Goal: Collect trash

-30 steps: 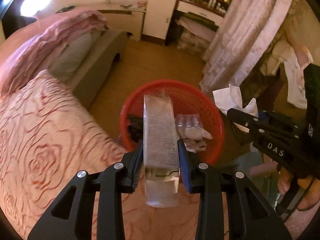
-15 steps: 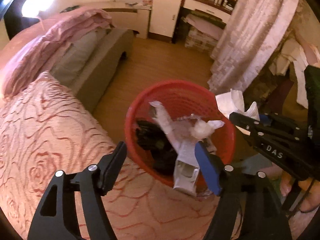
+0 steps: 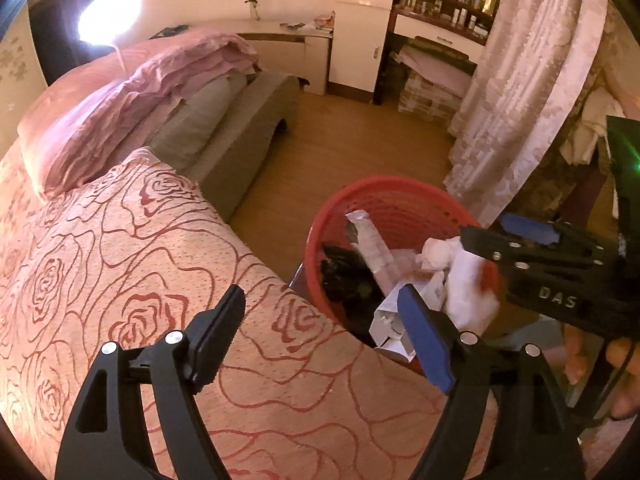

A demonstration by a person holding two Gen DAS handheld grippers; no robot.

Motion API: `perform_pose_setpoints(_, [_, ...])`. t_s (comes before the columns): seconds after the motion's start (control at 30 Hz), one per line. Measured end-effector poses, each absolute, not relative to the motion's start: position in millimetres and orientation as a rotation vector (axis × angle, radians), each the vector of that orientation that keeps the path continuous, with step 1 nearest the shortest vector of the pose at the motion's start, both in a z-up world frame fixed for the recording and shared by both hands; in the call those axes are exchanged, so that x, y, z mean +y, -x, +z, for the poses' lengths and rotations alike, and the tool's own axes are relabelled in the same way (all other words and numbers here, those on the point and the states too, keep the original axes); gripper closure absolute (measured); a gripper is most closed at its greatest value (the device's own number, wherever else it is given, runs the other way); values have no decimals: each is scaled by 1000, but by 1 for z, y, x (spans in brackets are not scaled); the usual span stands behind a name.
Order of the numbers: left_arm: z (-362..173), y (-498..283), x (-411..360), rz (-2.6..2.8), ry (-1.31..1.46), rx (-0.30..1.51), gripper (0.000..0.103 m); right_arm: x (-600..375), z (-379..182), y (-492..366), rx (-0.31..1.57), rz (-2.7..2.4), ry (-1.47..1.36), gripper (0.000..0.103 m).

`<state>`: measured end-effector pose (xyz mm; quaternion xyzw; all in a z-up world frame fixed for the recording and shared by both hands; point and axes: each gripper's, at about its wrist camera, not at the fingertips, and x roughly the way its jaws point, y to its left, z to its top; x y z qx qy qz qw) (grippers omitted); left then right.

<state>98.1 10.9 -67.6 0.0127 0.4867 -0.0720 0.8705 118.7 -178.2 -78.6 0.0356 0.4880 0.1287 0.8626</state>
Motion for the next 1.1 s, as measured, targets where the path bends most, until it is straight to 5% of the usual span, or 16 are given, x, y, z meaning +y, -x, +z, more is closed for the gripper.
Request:
perform_pose_setpoints(0.57, [-62, -79, 18, -103, -24, 994, 24, -194, -72, -78, 1000, 230, -92, 16])
perform_pose_setpoints(1.1, [-45, -48, 16, -55, -64, 943, 19, -182, -59, -40, 969, 205, -74, 13])
